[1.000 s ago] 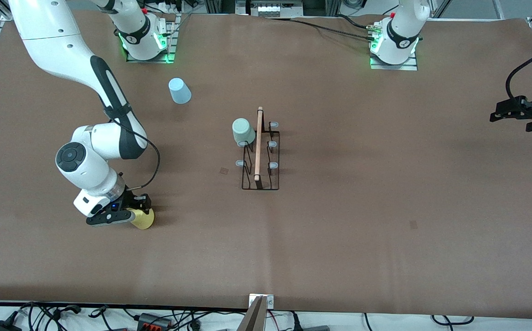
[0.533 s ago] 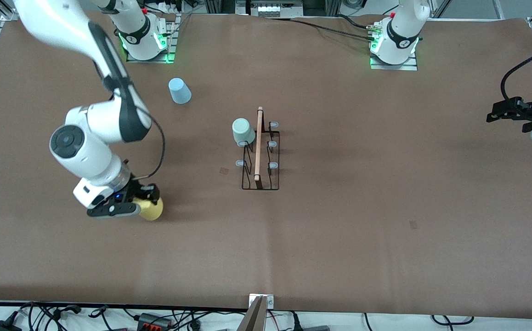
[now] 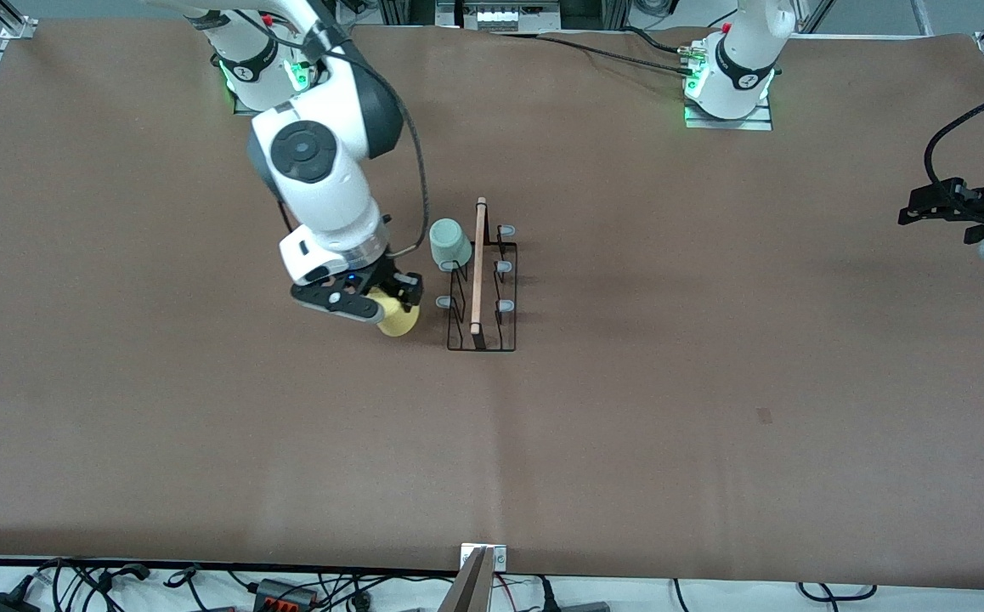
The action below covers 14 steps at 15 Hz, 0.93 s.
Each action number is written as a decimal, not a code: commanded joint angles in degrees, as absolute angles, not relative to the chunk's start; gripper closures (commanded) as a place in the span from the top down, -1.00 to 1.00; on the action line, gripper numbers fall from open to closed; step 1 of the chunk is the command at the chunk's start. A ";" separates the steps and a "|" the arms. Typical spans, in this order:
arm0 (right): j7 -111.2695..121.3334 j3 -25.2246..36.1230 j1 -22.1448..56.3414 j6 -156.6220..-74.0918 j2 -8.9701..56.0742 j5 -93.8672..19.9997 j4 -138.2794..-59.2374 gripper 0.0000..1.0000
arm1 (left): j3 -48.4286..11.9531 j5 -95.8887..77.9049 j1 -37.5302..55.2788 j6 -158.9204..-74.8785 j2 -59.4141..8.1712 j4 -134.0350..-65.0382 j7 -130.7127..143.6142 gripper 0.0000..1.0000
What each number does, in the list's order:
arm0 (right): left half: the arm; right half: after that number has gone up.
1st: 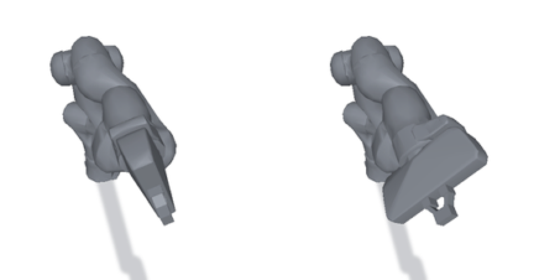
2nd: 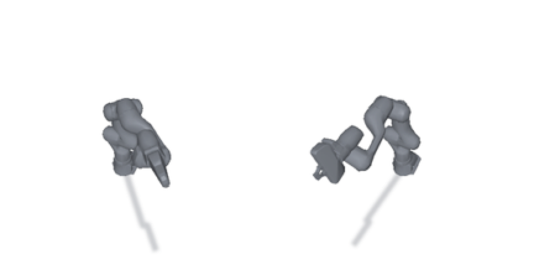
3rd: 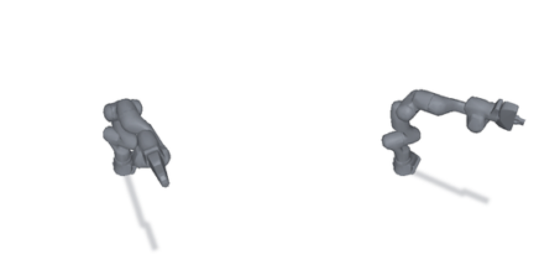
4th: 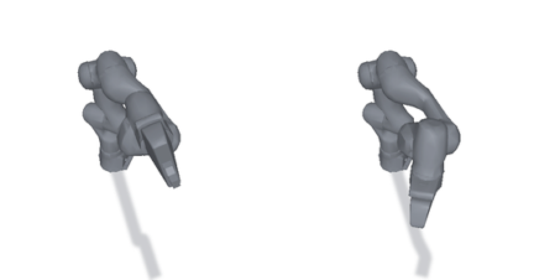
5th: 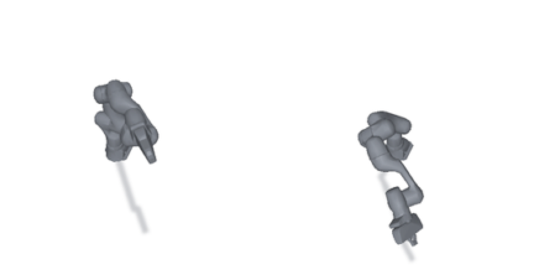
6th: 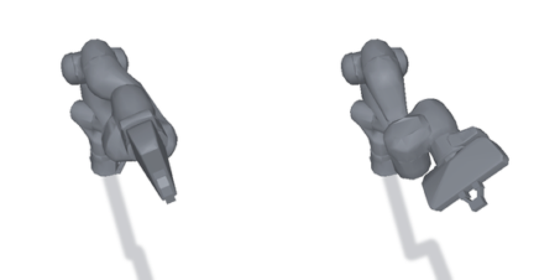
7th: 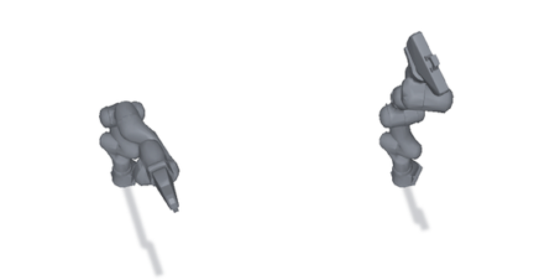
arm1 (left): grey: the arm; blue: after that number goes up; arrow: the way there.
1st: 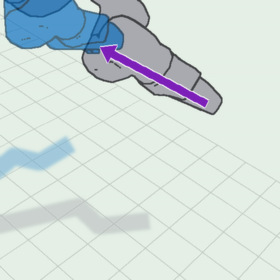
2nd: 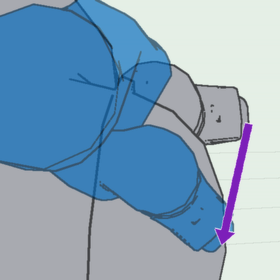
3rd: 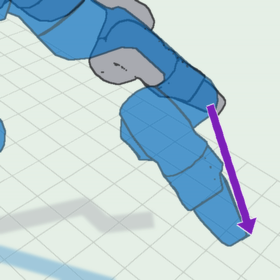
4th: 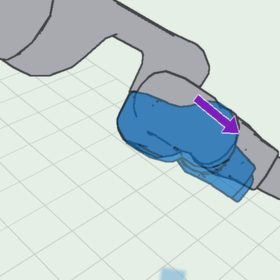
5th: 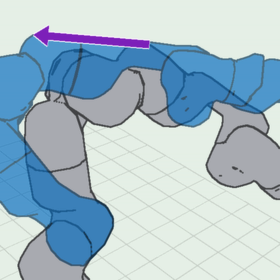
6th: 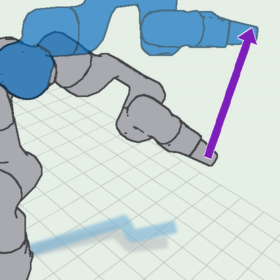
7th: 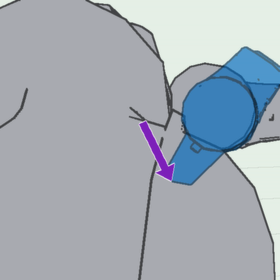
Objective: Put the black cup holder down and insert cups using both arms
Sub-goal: 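Carry the yellow cup with the right gripper onto a rack peg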
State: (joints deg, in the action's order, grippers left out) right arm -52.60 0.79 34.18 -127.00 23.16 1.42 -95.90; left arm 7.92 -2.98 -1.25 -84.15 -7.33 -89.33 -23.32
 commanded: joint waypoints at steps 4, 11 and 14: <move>-61.60 -0.43 36.30 -127.26 26.89 2.19 -91.85 -0.68 | 7.56 -2.55 -1.32 -82.53 -7.91 -87.45 -23.99 1.00; -63.37 -0.62 38.32 -129.98 29.44 2.20 -90.70 0.99 | 4.67 1.21 -1.23 -82.62 -7.82 -87.54 -23.91 1.00; -59.17 0.00 35.87 -129.64 27.87 1.58 -90.53 1.00 | 2.11 4.57 -1.41 -82.88 -7.38 -87.89 -23.12 1.00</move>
State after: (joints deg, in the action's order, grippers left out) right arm -61.66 -0.32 37.70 -130.25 28.66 1.42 -91.95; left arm 3.47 2.47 -1.14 -83.97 -7.33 -89.04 -23.11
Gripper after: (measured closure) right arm 0.097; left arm 0.000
